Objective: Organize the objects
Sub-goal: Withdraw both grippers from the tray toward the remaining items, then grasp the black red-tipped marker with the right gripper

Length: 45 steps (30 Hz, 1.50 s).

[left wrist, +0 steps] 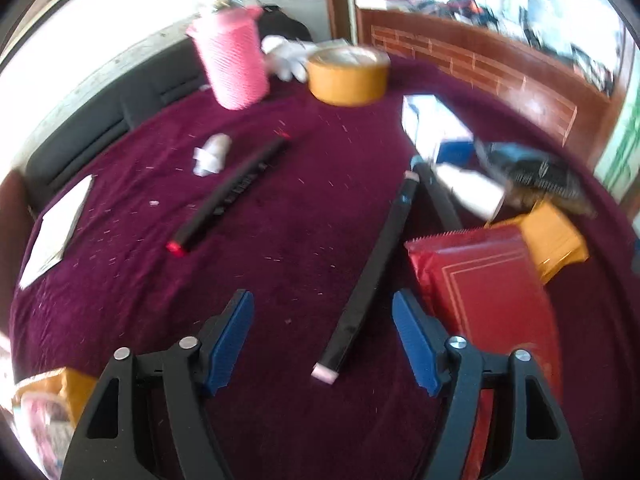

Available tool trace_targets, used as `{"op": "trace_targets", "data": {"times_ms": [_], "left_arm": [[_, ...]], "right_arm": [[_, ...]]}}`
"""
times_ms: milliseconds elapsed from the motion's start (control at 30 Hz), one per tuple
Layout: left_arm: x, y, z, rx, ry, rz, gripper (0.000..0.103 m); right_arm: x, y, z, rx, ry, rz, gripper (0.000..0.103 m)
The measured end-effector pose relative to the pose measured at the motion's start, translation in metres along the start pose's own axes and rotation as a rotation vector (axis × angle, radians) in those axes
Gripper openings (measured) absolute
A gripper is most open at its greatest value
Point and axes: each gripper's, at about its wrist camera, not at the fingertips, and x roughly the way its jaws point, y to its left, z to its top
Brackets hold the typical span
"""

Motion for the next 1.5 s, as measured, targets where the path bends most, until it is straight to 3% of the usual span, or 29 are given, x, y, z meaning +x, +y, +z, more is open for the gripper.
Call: {"op": "trace_targets", "data": {"times_ms": [167, 233, 267, 300, 367, 533, 733, 833, 900, 1067, 1233, 1367, 1433, 1500], "left_arm": [[0.009, -0.01, 0.014, -0.046, -0.011, 0.025, 0.061], [0.008, -0.014, 0.012, -0.075, -0.007, -0.013, 0.042], [0.006, -0.016, 0.012, -0.084, 0.006, -0.042, 0.021], [0.003, -0.019, 0.011, -0.096, 0.025, -0.051, 0.012], [-0.009, -0.022, 0.005, -0.123, 0.047, -0.082, 0.011], [-0.068, -0.005, -0.03, -0.229, -0.012, -0.171, 0.011], [-0.144, 0.03, -0.092, -0.371, -0.126, -0.189, 0.011], [-0.163, 0.041, -0.117, -0.399, -0.146, -0.17, 0.011], [-0.168, 0.045, -0.136, -0.426, -0.151, -0.205, 0.011], [-0.166, 0.057, -0.165, -0.498, -0.144, -0.261, 0.011], [-0.168, 0.081, -0.177, -0.545, -0.182, -0.304, 0.011], [-0.169, 0.098, -0.181, -0.602, -0.222, -0.364, 0.012], [-0.168, 0.1, -0.182, -0.612, -0.231, -0.356, 0.012], [-0.167, 0.1, -0.184, -0.609, -0.229, -0.35, 0.012]], "right_arm": [[0.01, 0.01, 0.004, -0.007, 0.032, -0.012, 0.058], [0.01, 0.016, 0.005, -0.015, 0.038, -0.015, 0.058], [0.009, 0.019, 0.006, -0.019, 0.039, -0.017, 0.058], [0.008, 0.022, 0.007, -0.021, 0.039, -0.019, 0.058], [0.004, 0.027, 0.01, -0.026, 0.033, -0.018, 0.058], [-0.009, 0.047, 0.017, -0.059, 0.015, 0.006, 0.058], [-0.01, 0.111, 0.034, -0.132, 0.031, 0.137, 0.058], [0.012, 0.156, 0.054, -0.145, 0.083, 0.243, 0.058], [0.034, 0.185, 0.071, -0.13, 0.125, 0.298, 0.058], [0.115, 0.239, 0.124, 0.015, 0.246, 0.346, 0.058], [0.181, 0.263, 0.153, 0.176, 0.346, 0.302, 0.058], [0.201, 0.293, 0.161, 0.095, 0.33, 0.153, 0.059], [0.201, 0.314, 0.16, -0.008, 0.301, 0.012, 0.044], [0.198, 0.326, 0.153, -0.087, 0.275, -0.068, 0.027]]}}
